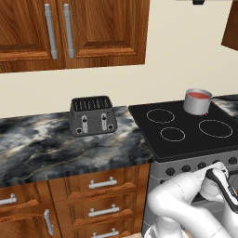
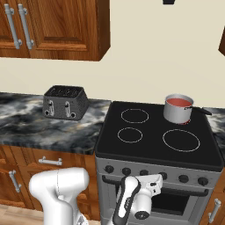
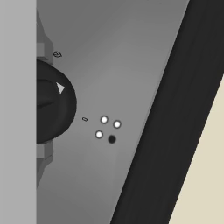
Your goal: Wait until the marinara sauce is simmered to a deep red color and then turn off the stove.
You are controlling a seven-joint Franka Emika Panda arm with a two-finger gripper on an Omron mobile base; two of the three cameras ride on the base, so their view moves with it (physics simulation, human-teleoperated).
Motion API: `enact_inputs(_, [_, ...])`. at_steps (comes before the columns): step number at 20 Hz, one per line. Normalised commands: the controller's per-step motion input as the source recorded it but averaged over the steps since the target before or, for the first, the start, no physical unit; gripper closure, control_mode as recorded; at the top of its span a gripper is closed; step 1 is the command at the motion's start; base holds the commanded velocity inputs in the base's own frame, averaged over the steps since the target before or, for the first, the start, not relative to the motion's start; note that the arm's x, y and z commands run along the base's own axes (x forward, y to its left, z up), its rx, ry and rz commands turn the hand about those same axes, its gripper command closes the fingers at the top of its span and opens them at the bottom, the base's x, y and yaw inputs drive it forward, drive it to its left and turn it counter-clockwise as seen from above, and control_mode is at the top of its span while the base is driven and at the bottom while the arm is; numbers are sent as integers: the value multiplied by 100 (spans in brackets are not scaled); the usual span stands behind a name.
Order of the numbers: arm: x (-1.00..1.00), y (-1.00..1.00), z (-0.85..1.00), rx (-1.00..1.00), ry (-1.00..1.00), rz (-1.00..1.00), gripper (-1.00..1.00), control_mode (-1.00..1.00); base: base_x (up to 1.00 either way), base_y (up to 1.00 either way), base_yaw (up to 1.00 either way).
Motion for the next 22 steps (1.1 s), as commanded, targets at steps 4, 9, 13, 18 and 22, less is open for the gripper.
enact_inputs(4, [0,0,0,0,0,0,100,-100,0,0,0])
enact_inputs(9, [0,0,0,0,0,0,100,-100,0,0,0])
enact_inputs(13, [0,0,0,0,0,0,100,-100,0,0,0])
enact_inputs(18, [0,0,0,0,0,0,100,-100,0,0,0])
enact_inputs(22, [0,0,0,0,0,0,100,-100,0,0,0])
